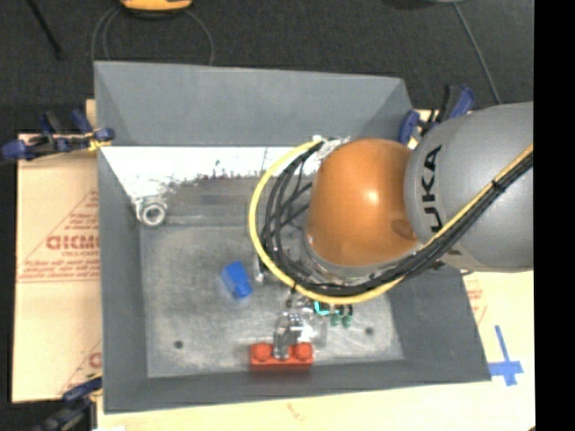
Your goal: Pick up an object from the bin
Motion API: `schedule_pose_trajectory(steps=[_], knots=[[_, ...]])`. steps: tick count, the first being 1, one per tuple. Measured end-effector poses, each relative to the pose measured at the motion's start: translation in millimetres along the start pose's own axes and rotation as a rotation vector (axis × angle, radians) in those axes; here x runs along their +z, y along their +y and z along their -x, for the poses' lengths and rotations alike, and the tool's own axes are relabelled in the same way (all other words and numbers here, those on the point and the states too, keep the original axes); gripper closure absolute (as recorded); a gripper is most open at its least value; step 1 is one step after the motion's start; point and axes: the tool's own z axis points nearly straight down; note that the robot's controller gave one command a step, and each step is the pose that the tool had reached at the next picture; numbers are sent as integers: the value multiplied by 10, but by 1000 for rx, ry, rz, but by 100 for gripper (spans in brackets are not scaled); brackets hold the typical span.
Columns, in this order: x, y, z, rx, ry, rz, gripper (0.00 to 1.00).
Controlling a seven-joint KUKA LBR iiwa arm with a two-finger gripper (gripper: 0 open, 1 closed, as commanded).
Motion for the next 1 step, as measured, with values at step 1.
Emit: schedule_pose_trajectory(steps=[1], knots=[[1196,-345,124,-325,-9,-1,0]])
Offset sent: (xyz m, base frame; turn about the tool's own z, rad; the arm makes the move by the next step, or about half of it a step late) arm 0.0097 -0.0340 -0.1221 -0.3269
